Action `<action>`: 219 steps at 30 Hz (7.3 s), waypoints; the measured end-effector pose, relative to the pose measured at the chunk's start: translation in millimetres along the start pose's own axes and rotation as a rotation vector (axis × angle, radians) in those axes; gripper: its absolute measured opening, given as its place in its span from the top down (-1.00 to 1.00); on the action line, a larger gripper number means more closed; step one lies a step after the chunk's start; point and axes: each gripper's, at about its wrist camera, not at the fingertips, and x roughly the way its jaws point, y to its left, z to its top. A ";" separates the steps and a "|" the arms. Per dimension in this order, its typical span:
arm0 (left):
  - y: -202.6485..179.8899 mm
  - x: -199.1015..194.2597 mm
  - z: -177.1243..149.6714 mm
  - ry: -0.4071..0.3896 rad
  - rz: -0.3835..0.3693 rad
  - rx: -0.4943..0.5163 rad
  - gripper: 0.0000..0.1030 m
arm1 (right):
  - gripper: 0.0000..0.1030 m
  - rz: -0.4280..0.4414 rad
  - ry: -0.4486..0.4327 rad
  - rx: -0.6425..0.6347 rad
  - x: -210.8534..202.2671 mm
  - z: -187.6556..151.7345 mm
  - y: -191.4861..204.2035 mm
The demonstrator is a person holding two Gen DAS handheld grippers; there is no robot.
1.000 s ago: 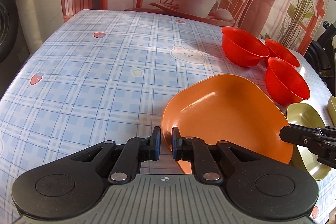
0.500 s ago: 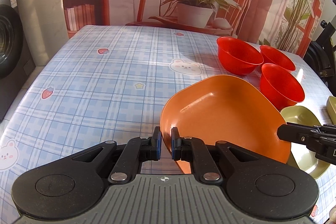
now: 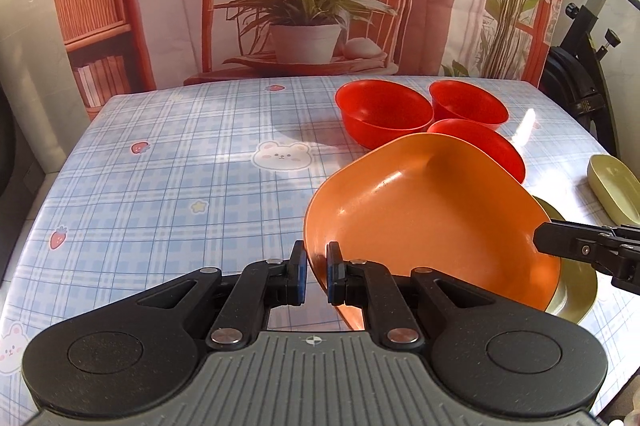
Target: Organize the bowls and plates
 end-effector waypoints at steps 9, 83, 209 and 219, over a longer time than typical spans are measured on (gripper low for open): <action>-40.2 9.1 2.0 0.031 -0.090 0.092 0.80 | 0.83 -0.056 -0.022 0.083 -32.9 -14.0 -40.7; -98.4 24.8 37.0 -0.017 -0.181 0.134 0.41 | 0.80 -0.224 -0.121 0.127 -69.3 -6.9 -112.6; -85.4 18.1 -22.2 0.039 -0.312 0.041 0.62 | 0.74 -0.211 0.032 0.086 -30.1 -25.2 -73.3; -86.9 24.2 -27.7 0.059 -0.317 0.048 0.62 | 0.71 -0.238 0.057 0.079 -25.4 -30.6 -72.1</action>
